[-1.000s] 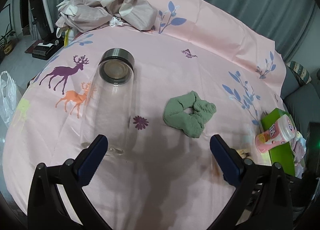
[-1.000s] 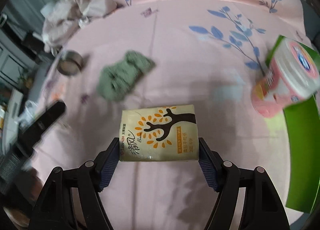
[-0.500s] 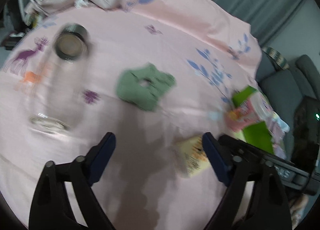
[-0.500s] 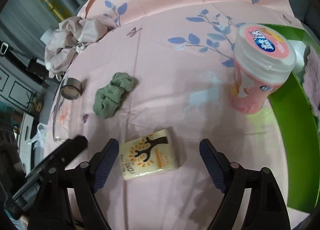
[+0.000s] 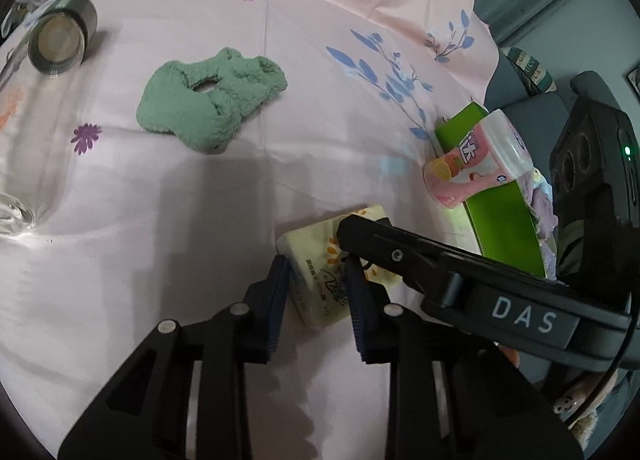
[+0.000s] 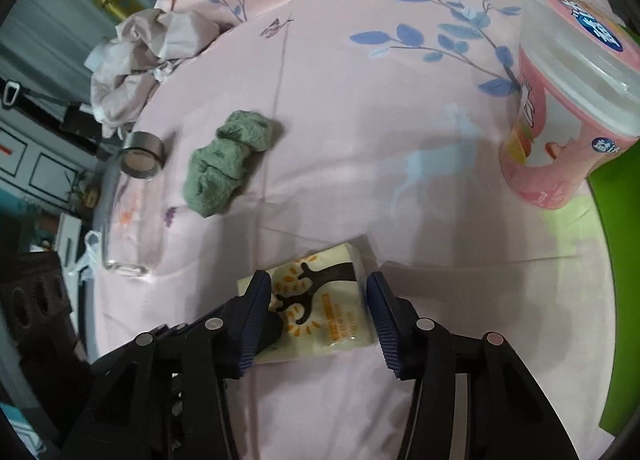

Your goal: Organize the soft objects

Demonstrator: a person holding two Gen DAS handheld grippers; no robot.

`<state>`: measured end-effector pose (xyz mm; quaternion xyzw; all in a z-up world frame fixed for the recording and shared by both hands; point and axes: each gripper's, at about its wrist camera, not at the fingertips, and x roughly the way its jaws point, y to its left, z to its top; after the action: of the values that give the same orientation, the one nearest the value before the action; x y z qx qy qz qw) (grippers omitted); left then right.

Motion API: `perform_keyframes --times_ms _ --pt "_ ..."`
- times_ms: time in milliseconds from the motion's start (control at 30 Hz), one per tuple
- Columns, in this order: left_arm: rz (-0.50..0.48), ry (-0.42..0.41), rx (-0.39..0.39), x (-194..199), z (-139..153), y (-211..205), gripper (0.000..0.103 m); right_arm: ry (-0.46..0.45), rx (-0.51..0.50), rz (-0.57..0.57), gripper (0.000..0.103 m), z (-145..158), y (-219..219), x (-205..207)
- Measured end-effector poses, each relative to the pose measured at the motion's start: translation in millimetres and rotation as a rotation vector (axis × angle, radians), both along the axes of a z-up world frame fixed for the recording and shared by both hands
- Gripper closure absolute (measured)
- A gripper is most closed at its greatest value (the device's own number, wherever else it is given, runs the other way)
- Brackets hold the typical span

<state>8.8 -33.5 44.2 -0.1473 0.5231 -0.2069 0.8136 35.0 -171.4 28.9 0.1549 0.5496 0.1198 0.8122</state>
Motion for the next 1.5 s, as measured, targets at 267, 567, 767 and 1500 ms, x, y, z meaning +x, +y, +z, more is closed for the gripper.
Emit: perform_keyframes --times_ms 267,567,767,1500 --pt "-0.024 -0.186 -0.023 -23 48 -12 0.078 -0.122 0.012 -0.023 0.051 39 -11 -21" --pt "-0.206 -0.396 -0.099 -43 112 -88 0.078 -0.369 -0.03 -0.234 0.051 119 -79 -79" --pt "-0.366 -0.35 -0.112 -42 109 -162 0.078 -0.344 -0.112 -0.435 0.051 123 -139 -102" --pt "-0.505 -0.179 -0.029 -45 64 -234 0.074 -0.078 -0.082 -0.621 0.051 64 -216 -102"
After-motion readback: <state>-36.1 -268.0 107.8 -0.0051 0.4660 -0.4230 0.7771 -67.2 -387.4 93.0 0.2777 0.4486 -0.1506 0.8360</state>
